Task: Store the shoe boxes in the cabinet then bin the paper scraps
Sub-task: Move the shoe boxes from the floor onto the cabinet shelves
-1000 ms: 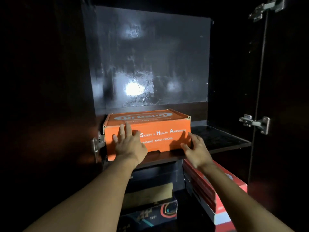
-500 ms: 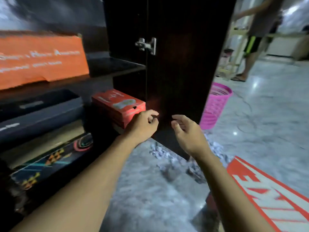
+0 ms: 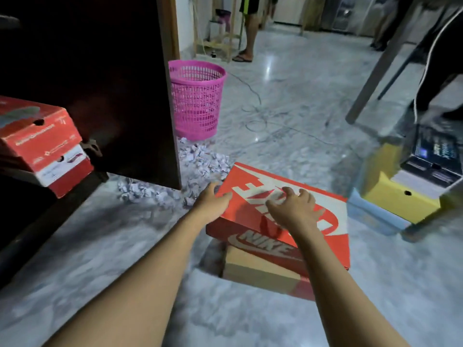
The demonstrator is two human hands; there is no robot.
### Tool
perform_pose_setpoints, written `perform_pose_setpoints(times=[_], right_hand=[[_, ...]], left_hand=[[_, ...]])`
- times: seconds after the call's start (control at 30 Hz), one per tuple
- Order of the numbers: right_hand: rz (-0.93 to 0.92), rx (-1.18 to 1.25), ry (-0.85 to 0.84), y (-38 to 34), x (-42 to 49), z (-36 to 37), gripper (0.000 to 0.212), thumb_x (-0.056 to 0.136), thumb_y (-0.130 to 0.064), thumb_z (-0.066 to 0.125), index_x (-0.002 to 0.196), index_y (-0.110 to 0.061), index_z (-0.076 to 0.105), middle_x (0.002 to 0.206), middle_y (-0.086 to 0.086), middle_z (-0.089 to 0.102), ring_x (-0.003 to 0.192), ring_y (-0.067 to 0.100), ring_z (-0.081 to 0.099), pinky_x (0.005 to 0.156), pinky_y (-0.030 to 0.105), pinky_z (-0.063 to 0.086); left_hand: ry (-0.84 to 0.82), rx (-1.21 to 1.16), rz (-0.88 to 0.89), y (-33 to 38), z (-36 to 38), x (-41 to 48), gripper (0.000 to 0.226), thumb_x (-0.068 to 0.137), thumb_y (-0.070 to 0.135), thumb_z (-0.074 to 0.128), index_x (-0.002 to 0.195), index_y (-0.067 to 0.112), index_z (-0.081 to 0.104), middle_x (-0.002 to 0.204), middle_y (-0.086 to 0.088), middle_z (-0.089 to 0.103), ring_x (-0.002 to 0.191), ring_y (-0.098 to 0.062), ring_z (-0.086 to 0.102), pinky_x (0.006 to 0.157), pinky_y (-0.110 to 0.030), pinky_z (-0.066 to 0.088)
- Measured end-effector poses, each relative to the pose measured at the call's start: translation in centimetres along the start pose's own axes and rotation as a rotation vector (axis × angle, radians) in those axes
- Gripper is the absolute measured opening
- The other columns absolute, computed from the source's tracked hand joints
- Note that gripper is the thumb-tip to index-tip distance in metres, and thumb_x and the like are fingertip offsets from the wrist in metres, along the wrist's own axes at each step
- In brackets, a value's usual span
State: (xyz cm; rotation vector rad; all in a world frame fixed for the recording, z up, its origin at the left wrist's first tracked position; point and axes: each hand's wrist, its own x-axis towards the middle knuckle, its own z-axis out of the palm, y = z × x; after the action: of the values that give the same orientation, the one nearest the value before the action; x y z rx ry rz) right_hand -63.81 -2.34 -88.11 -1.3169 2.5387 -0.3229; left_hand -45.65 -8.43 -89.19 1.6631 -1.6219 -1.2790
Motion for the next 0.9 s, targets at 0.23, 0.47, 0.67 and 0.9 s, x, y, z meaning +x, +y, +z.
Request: perform_pose_setpoints(times=[0.23,0.47,0.67,0.9], right_hand=[[0.272,0.051,-0.013,7.6,1.0,0.0,0.092,0.073,-0.081,0.053,0.147,-0.03,0.03,0.159,0.015,0.017,0.143,0.043,0.021,0.109,0.064,0.024],[0.189,0.676,0.132,11.7,2.0,0.0,0.078,0.085,-0.049,0.068,0.149,-0.02,0.034,0.146,0.016,0.042,0.128,0.033,0.049,0.105,0.044,0.041],[0.263,1.058,-0.283,13.1,1.1,1.9,0.055,0.078,-0.056,0.066,0.121,-0.023,0.062,0.107,0.009,0.075,0.085,0.024,0.074,0.068,0.036,0.059],[-0.024,1.346,-0.387,11.8,0.5,-0.4,0.045,0.082,-0.035,0.063,0.124,-0.019,0.058,0.1,0.005,0.076,0.081,0.015,0.072,0.068,0.029,0.053]], left_hand=[[0.002,-0.073,-0.109,-3.4,1.1,0.3,0.039,0.089,0.036,0.066,0.124,0.023,0.055,0.111,0.004,0.061,0.091,-0.016,0.062,0.077,-0.026,0.047],[0.191,-0.254,-0.224,-5.5,-0.1,1.0,0.03,0.084,0.049,0.063,0.1,0.024,0.064,0.1,-0.004,0.07,0.082,-0.022,0.066,0.068,-0.029,0.051],[-0.01,-0.385,-0.326,-5.5,-0.4,0.8,0.035,0.086,0.057,0.055,0.099,0.028,0.067,0.095,-0.003,0.075,0.088,-0.025,0.069,0.078,-0.036,0.054],[0.005,-0.33,-0.295,-4.0,-4.2,-0.8,0.033,0.087,0.056,0.056,0.104,0.029,0.063,0.099,-0.001,0.072,0.093,-0.023,0.066,0.092,-0.047,0.051]])
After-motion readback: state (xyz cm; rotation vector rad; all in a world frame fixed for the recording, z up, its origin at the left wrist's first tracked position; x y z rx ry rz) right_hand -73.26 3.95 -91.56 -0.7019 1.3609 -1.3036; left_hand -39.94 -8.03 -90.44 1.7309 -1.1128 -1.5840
